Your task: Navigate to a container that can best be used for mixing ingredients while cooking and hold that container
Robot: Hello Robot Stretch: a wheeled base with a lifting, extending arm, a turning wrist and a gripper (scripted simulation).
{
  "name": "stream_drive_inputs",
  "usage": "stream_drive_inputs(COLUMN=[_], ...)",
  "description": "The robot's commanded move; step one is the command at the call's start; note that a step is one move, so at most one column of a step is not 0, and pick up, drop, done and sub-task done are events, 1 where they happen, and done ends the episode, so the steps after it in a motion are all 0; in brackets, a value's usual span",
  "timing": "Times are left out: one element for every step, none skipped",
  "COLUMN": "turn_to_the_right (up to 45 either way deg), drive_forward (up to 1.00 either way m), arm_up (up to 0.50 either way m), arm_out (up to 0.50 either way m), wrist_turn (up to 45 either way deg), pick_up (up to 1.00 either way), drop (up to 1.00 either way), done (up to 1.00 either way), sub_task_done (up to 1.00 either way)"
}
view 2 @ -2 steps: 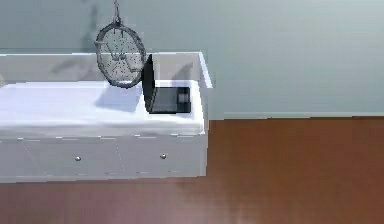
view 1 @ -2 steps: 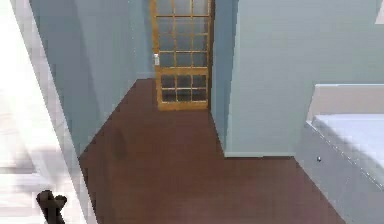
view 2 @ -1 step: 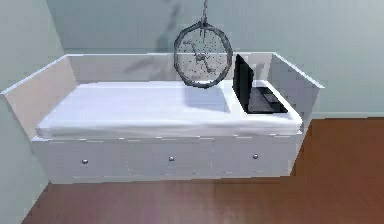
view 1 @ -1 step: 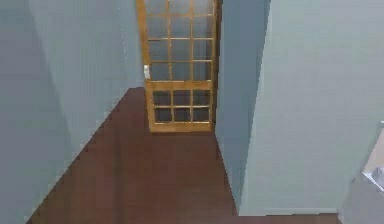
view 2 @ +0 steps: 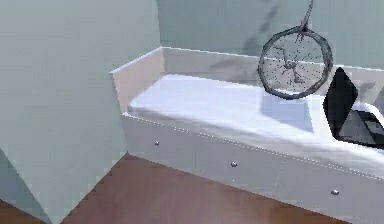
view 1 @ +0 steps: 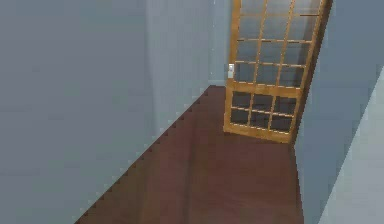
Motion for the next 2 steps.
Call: stream_drive_inputs(turn_to_the_right=[0.0,0.0], drive_forward=[1.0,1.0], arm_up=[0.0,0.0], arm_out=[0.0,0.0], wrist_turn=[0.0,0.0], pick_up=[0.0,0.0], drop=[0.0,0.0], done=[0.0,0.0], sub_task_done=[0.0,0.0])
